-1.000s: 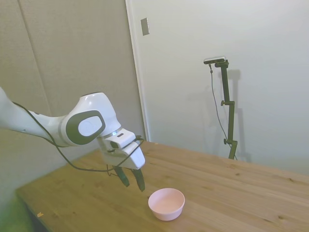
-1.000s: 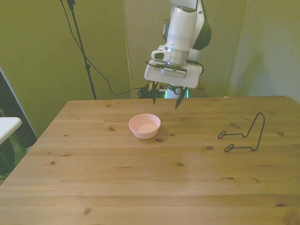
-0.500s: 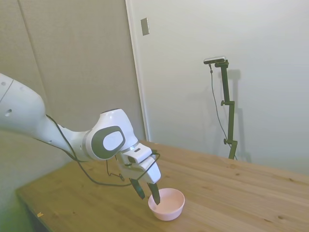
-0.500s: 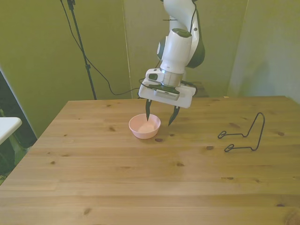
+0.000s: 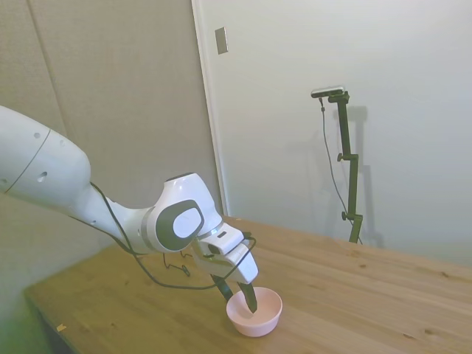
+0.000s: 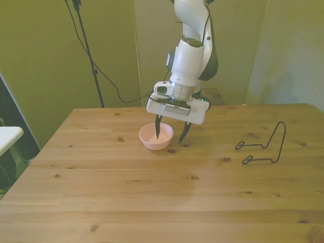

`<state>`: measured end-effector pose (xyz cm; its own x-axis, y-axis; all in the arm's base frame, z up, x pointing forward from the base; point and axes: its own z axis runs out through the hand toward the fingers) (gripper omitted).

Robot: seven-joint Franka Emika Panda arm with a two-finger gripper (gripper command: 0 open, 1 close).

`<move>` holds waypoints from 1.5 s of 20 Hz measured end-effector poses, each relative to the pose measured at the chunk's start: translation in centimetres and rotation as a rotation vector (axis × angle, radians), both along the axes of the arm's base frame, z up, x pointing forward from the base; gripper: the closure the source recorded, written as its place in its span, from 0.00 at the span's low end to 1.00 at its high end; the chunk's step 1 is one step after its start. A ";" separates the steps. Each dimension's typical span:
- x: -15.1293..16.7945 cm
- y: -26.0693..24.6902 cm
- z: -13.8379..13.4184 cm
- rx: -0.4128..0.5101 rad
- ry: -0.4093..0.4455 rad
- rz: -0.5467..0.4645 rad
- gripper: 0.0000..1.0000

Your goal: Load the bowl

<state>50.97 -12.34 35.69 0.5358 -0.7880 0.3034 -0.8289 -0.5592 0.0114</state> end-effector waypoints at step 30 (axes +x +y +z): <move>6.4 13.0 12.8 0.342 -0.188 0.154 1.00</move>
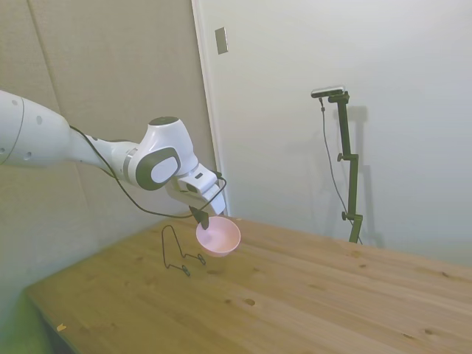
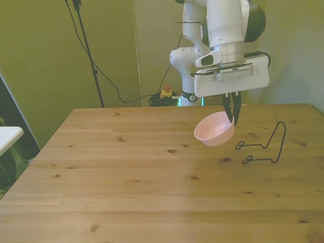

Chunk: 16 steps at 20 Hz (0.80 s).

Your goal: Load the bowl

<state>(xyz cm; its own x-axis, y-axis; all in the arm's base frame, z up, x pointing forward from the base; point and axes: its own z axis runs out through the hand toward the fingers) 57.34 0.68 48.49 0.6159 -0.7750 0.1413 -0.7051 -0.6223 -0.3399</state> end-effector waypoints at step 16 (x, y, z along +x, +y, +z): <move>-2.5 2.5 -2.6 0.386 -0.103 0.206 1.00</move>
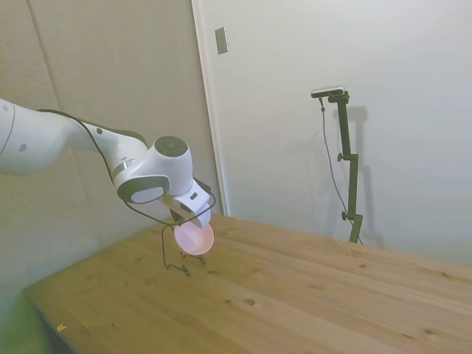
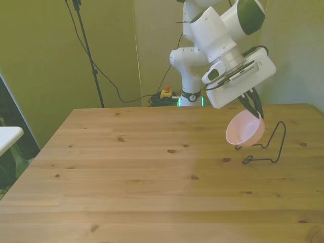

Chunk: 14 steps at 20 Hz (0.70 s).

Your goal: Load the bowl

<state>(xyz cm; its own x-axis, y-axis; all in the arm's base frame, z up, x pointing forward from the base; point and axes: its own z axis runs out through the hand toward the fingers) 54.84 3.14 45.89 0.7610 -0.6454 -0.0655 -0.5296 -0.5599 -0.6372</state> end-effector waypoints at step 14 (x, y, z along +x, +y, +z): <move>0.4 2.2 -4.5 0.204 -0.066 0.120 1.00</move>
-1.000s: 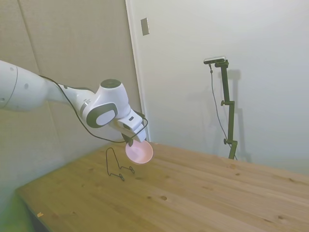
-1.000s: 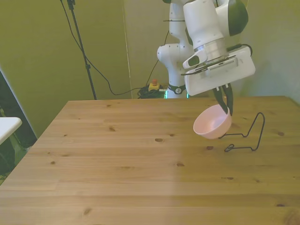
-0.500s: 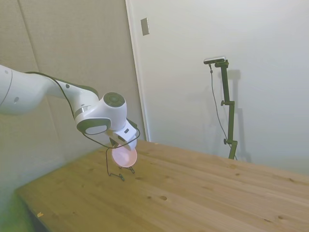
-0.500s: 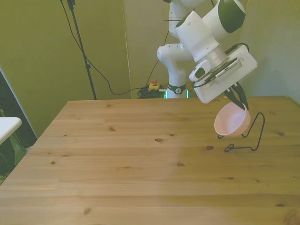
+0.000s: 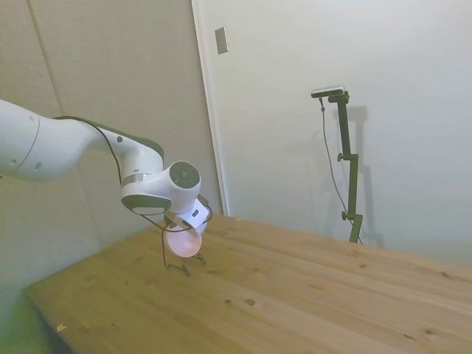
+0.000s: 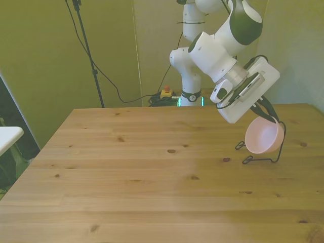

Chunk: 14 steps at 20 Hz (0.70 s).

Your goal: Load the bowl

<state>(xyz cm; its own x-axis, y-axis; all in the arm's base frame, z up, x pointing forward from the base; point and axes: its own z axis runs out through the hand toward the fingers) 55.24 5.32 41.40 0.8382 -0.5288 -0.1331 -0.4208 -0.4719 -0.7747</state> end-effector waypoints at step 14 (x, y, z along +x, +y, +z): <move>-0.8 -0.3 -1.9 0.033 -0.032 0.003 1.00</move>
<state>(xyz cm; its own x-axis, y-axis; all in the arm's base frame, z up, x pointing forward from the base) 54.42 5.00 39.54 0.8440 -0.5219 -0.1234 -0.3939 -0.4472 -0.8030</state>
